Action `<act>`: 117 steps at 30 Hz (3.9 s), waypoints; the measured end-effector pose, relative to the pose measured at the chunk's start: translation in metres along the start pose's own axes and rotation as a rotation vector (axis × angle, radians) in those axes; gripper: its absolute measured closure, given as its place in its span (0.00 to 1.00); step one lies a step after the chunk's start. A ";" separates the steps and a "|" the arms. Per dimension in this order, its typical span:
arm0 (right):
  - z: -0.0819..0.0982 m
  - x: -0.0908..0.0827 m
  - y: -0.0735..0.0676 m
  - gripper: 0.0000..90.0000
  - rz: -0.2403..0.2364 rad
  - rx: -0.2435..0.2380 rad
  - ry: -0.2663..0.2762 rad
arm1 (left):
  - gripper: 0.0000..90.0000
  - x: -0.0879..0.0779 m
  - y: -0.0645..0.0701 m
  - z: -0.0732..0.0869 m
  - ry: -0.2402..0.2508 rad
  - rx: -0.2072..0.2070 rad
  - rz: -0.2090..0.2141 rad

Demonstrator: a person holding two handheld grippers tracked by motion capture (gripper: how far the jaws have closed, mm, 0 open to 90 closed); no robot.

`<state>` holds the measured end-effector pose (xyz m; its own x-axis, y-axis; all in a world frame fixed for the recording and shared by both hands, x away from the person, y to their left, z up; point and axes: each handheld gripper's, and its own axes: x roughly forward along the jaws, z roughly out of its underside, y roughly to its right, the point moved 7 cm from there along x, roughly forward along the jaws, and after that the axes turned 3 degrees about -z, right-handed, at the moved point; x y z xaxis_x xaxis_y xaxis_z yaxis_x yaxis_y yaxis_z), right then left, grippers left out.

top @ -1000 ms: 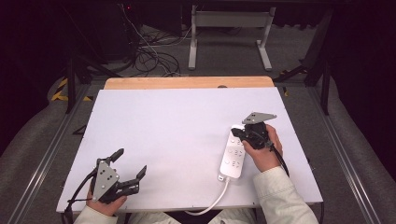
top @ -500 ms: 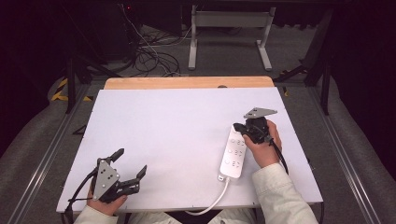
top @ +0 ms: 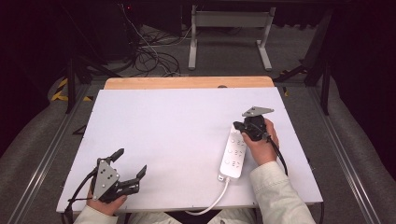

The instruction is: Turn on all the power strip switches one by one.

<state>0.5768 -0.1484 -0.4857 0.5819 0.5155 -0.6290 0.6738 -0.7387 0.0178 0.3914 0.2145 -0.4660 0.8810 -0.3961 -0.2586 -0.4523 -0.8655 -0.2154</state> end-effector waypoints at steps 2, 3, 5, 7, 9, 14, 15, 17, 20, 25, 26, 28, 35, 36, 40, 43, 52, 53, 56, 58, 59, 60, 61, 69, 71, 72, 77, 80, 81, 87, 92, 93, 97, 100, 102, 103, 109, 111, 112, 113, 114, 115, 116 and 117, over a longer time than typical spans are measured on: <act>0.002 0.002 0.001 1.00 0.003 -0.004 -0.010 | 0.15 0.000 0.000 0.000 0.000 -0.002 0.000; 0.003 0.004 0.001 1.00 0.002 -0.004 -0.014 | 0.15 0.000 0.000 0.000 0.001 -0.002 0.000; 0.005 0.005 0.002 1.00 0.006 -0.003 -0.023 | 0.15 0.000 0.000 0.000 0.001 0.001 0.000; 0.007 0.006 0.003 1.00 0.005 0.001 -0.030 | 0.15 0.000 0.000 0.000 0.001 0.001 0.000; 0.008 0.007 0.003 1.00 0.006 0.005 -0.034 | 0.15 0.000 0.000 0.000 0.000 0.000 0.002; 0.010 0.009 0.003 1.00 0.006 0.009 -0.047 | 0.15 0.000 0.000 0.000 -0.001 0.008 0.001; 0.010 0.009 0.003 1.00 0.006 0.007 -0.050 | 0.15 0.000 0.000 0.000 -0.001 0.008 0.001; 0.011 0.010 0.003 1.00 0.005 0.004 -0.054 | 0.15 0.000 0.000 0.000 0.000 0.000 0.002; 0.012 0.011 0.003 1.00 0.006 0.007 -0.067 | 0.15 0.000 0.001 0.000 -0.001 -0.001 0.002; 0.012 0.012 0.003 1.00 0.011 0.009 -0.067 | 0.15 0.000 0.000 0.000 0.000 0.001 0.001; 0.012 0.012 0.003 1.00 0.014 0.008 -0.068 | 0.15 0.000 0.000 0.000 0.000 0.001 0.001; 0.012 0.012 0.002 1.00 0.019 0.000 -0.072 | 0.15 0.000 0.001 0.000 -0.001 0.000 0.002; 0.013 0.014 0.002 1.00 0.022 -0.004 -0.081 | 0.15 0.000 0.001 0.000 -0.003 0.001 0.004; 0.013 0.014 0.002 1.00 0.022 -0.004 -0.082 | 0.15 0.000 0.001 0.000 -0.002 0.000 0.004; 0.013 0.015 0.003 1.00 0.019 0.002 -0.079 | 0.15 0.000 0.001 0.000 -0.001 0.001 0.003; 0.013 0.016 0.003 1.00 0.020 0.013 -0.084 | 0.15 0.000 0.001 0.000 -0.003 0.001 0.004; 0.013 0.017 0.000 1.00 0.047 -0.022 -0.100 | 0.15 0.000 0.001 0.000 -0.002 -0.001 0.003; 0.014 0.016 0.000 1.00 0.042 -0.017 -0.099 | 0.15 0.000 0.001 0.000 -0.005 -0.002 0.005; 0.011 0.010 -0.001 1.00 0.027 -0.020 -0.041 | 0.15 -0.001 0.001 0.000 0.000 -0.007 0.006; 0.000 -0.002 -0.002 1.00 0.015 -0.011 0.046 | 0.15 0.000 0.000 0.000 -0.003 -0.008 0.005; -0.003 -0.007 -0.004 1.00 -0.001 -0.001 0.071 | 0.15 0.000 0.000 0.000 -0.003 -0.010 0.005; -0.005 -0.011 -0.005 1.00 -0.011 -0.001 0.078 | 0.15 0.000 -0.001 0.000 -0.001 -0.012 0.005; -0.005 -0.014 -0.006 1.00 -0.011 -0.005 0.083 | 0.15 0.000 0.000 0.000 -0.002 -0.012 0.006; -0.017 -0.046 -0.015 0.79 -0.021 -0.043 0.167 | 0.15 -0.001 0.000 -0.001 0.004 -0.013 0.006; -0.019 -0.054 -0.018 0.71 -0.031 -0.057 0.180 | 0.15 -0.001 -0.001 -0.001 0.007 -0.007 0.004; -0.019 -0.057 -0.019 0.66 -0.033 -0.070 0.184 | 0.15 -0.001 0.000 -0.001 0.007 -0.006 0.003; -0.019 -0.072 -0.023 0.44 -0.063 -0.088 0.221 | 0.15 -0.002 -0.001 -0.001 0.008 -0.012 0.004; -0.016 -0.080 -0.026 0.38 -0.094 -0.082 0.238 | 0.15 -0.002 -0.001 -0.002 0.012 -0.010 0.004; -0.015 -0.083 -0.027 0.36 -0.104 -0.077 0.243 | 0.15 -0.002 -0.001 -0.002 0.012 -0.009 0.004; -0.005 -0.101 -0.033 0.31 -0.147 -0.059 0.273 | 0.15 -0.002 -0.001 -0.002 0.012 -0.008 0.004; 0.005 -0.109 -0.035 0.27 -0.179 -0.052 0.279 | 0.15 -0.002 -0.001 -0.002 0.011 -0.008 0.006; 0.007 -0.110 -0.037 0.26 -0.183 -0.056 0.275 | 0.15 -0.002 -0.001 -0.002 0.012 -0.009 0.007; 0.016 -0.112 -0.040 0.23 -0.201 -0.070 0.268 | 0.15 -0.002 -0.001 -0.002 0.012 -0.012 0.010; 0.022 -0.113 -0.043 0.22 -0.215 -0.074 0.276 | 0.15 -0.002 -0.001 -0.002 0.011 -0.010 0.013; 0.026 -0.113 -0.045 0.21 -0.229 -0.079 0.279 | 0.15 -0.002 -0.001 -0.002 0.009 -0.008 0.014; 0.028 -0.113 -0.046 0.21 -0.232 -0.083 0.281 | 0.15 -0.003 -0.001 -0.002 0.010 -0.009 0.014; 0.047 -0.103 -0.048 0.19 -0.256 -0.100 0.257 | 0.15 -0.003 0.000 -0.002 0.006 -0.007 0.015; 0.052 -0.100 -0.049 0.19 -0.264 -0.101 0.260 | 0.15 -0.003 0.000 -0.001 0.003 -0.007 0.015; 0.055 -0.099 -0.049 0.19 -0.263 -0.101 0.263 | 0.15 -0.003 0.000 -0.001 0.003 -0.006 0.015; 0.057 -0.099 -0.049 0.19 -0.260 -0.105 0.265 | 0.15 -0.002 0.000 -0.001 0.002 -0.007 0.015; 0.060 -0.098 -0.050 0.19 -0.259 -0.107 0.269 | 0.15 -0.002 0.000 -0.001 0.002 -0.005 0.014; 0.062 -0.098 -0.050 0.18 -0.259 -0.108 0.274 | 0.15 -0.002 0.000 -0.001 0.001 0.000 0.013; 0.064 -0.098 -0.050 0.18 -0.259 -0.110 0.273 | 0.14 -0.002 0.000 -0.001 -0.001 -0.006 0.016; 0.067 -0.097 -0.051 0.18 -0.256 -0.112 0.272 | 0.14 -0.003 0.001 0.000 -0.004 -0.008 0.020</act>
<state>0.4556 -0.1903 -0.4772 0.4776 0.7845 -0.3956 0.8497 -0.5270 -0.0193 0.3888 0.2150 -0.4653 0.8712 -0.4123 -0.2666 -0.4689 -0.8598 -0.2024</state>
